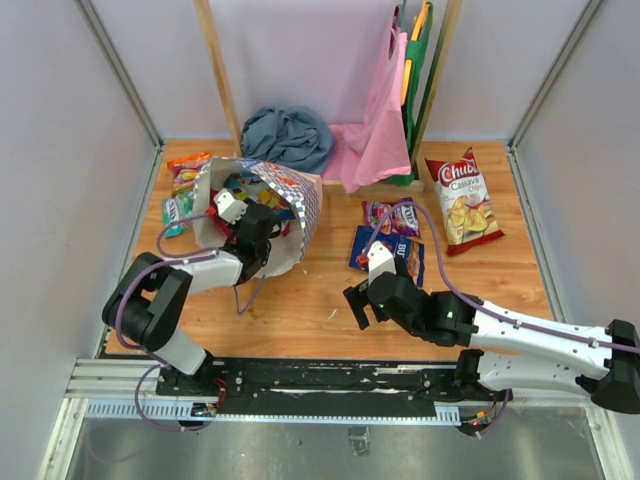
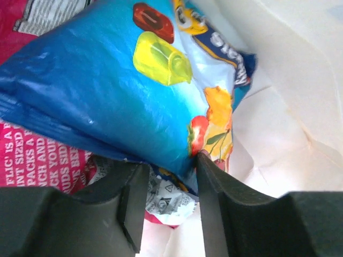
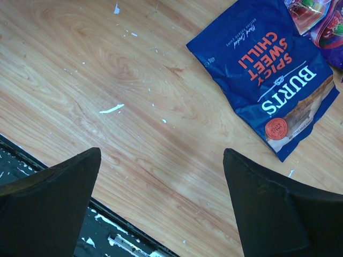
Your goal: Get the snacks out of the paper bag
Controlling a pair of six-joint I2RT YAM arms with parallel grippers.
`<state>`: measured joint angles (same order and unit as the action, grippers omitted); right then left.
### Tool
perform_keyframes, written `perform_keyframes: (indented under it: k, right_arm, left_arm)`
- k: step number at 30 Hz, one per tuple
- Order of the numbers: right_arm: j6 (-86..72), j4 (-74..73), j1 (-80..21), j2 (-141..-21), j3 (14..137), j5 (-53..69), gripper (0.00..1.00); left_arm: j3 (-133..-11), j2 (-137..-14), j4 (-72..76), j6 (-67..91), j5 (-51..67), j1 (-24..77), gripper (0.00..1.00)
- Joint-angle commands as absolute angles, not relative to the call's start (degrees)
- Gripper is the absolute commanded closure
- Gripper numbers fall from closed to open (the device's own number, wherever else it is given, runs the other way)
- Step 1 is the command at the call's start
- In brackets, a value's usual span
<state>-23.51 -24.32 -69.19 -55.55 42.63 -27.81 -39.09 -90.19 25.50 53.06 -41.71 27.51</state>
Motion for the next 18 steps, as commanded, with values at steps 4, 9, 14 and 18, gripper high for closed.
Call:
perform_keyframes:
  k: [4, 9, 14, 18]
  right_arm:
    - [-23.2, -24.5, -68.4, -54.0, 41.3, -27.9, 0.02]
    - [-23.1, -23.9, -68.4, -54.6, 41.5, -27.5, 0.02]
    - [-23.2, -23.9, -68.4, -54.6, 41.5, -27.3, 0.02]
    - [-23.3, -23.9, -68.4, -53.8, 40.9, -27.3, 0.02]
  left_arm:
    - [-35.3, -80.6, 50.0, 32.1, -40.7, 26.5, 0.79]
    - [-36.2, -76.9, 49.2, 26.7, -29.4, 25.1, 0.87]
    - [-37.5, -73.7, 43.4, 26.5, -26.6, 24.7, 0.99]
    - [-38.3, -70.0, 37.0, 26.9, -26.8, 24.5, 0.96]
